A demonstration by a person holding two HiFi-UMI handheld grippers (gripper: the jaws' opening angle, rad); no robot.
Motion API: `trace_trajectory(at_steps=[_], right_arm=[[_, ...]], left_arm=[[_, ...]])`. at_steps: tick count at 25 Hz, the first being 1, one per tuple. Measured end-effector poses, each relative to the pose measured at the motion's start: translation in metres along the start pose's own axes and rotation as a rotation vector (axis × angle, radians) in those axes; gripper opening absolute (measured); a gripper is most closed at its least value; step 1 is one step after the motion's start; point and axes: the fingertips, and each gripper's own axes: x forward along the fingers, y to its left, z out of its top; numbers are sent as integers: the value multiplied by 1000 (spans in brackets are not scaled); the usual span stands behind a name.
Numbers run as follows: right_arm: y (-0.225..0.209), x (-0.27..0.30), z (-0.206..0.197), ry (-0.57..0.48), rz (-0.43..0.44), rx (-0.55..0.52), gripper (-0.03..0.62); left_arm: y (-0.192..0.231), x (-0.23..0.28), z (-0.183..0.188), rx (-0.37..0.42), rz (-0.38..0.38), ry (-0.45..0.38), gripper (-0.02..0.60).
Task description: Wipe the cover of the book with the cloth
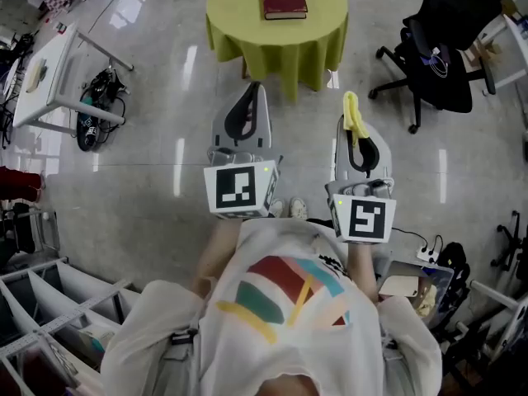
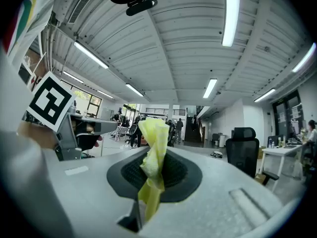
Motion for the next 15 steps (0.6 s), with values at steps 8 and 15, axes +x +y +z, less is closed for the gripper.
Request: trace_trajectory(at_steps=[8, 15], right_arm=[[-19, 5, -1, -28, 32, -31, 28], [-43, 13, -26, 13, 50, -66, 28]], left_arm=[[-12, 11, -3, 9, 34, 3, 17], [-19, 18, -15, -2, 81, 14, 17]])
